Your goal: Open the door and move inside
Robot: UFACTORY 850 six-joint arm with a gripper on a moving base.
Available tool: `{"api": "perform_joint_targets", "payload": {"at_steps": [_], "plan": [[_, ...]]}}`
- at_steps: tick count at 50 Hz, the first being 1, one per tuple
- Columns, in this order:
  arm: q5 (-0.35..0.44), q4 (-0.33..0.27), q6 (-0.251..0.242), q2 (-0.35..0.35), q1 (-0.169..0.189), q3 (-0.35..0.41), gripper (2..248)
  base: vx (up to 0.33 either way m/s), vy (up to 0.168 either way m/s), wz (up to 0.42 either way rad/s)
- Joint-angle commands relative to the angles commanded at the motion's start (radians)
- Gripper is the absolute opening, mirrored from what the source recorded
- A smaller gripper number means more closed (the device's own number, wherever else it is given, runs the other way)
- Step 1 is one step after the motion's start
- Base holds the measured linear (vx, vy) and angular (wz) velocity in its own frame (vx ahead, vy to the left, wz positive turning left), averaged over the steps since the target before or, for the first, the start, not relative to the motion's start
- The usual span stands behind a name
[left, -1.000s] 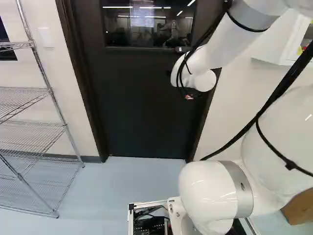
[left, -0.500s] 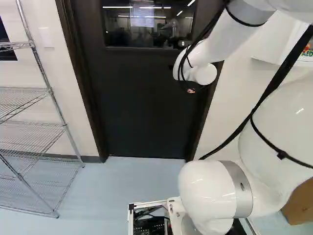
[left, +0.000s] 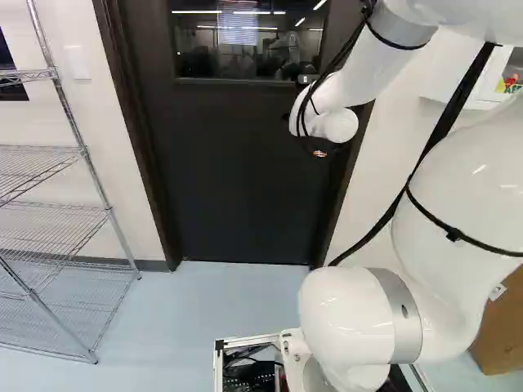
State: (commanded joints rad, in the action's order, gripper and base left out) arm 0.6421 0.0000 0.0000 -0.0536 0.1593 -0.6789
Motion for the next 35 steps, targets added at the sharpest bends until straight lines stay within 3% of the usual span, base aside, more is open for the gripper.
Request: {"api": "perform_joint_targets", "payload": {"at_steps": [35], "plan": [[0.0, 0.0, 0.0, 0.064, 0.0, 0.016, 247, 0.0, 0.0, 0.0]]}}
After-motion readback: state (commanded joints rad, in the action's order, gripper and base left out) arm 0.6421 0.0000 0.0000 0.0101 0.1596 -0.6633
